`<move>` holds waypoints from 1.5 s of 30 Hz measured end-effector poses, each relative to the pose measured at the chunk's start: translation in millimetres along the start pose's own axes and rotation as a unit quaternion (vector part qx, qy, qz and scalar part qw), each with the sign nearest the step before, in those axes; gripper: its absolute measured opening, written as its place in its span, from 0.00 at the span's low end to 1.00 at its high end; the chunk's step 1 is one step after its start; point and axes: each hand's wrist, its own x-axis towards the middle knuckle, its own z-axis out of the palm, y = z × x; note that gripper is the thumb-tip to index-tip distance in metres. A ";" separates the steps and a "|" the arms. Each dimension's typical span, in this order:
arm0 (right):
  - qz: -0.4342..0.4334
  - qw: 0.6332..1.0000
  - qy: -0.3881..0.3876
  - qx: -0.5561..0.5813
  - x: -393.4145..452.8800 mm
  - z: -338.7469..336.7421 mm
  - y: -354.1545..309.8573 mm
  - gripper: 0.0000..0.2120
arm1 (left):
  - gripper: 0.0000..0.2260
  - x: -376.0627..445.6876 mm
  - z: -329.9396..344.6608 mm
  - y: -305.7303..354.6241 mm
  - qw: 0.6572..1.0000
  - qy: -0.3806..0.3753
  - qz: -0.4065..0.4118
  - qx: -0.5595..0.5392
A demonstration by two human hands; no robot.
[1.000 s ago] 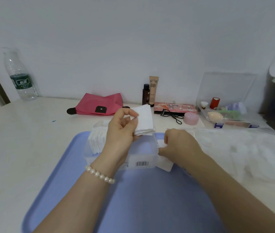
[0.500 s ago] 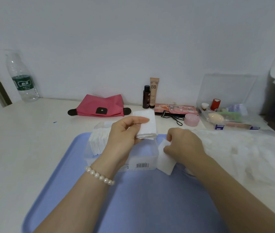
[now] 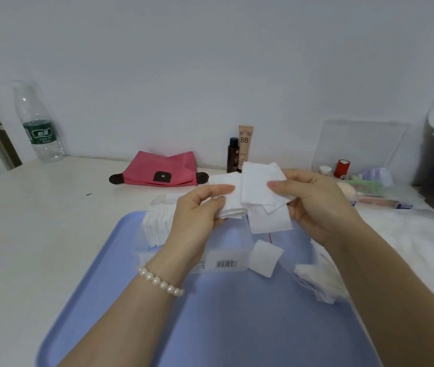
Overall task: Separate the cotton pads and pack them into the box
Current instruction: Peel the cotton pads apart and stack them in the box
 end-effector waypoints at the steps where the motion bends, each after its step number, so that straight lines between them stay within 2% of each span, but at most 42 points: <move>1: 0.002 1.000 -0.001 -0.004 -0.2 1.2 1.1 0.05 | 0.17 0.3 0.4 0.7 1.000 -0.001 -0.001 -0.010; 7: 0.001 1.000 0.017 -0.009 1.4 7.6 11.5 0.05 | 0.15 0.3 3.6 1.4 0.998 -0.004 -0.005 -0.059; 13: -0.060 0.995 0.061 -0.041 -1.0 19.2 23.5 0.05 | 0.09 -3.7 5.7 -0.8 0.999 -0.032 0.011 -0.025; 16: -0.087 0.993 0.060 -0.046 -3.1 21.3 22.9 0.08 | 0.14 -3.4 5.3 -0.3 0.999 -0.032 0.025 -0.015; 22: -0.154 0.978 0.051 -0.133 -6.1 22.8 25.3 0.10 | 0.18 -5.2 3.5 1.6 0.997 -0.049 0.057 -0.015; 29: -0.189 0.967 0.046 -0.165 -5.4 23.5 28.2 0.10 | 0.20 -4.1 4.7 1.9 0.996 -0.060 0.037 -0.047; 33: -0.200 0.961 0.055 -0.184 -4.7 23.5 30.4 0.10 | 0.14 -2.7 5.3 3.5 0.992 -0.073 0.007 -0.104; 36: -0.205 0.956 0.060 -0.203 -4.5 23.5 32.1 0.09 | 0.07 -4.3 6.0 0.9 0.996 -0.063 0.037 -0.059; 40: -0.207 0.953 0.063 -0.211 -5.6 23.9 32.4 0.09 | 0.10 -4.5 6.6 -2.7 0.997 -0.050 0.060 -0.019; 45: -0.202 0.958 0.058 -0.196 -6.7 25.4 32.8 0.10 | 0.07 -4.2 6.8 -2.6 0.997 -0.040 0.064 -0.014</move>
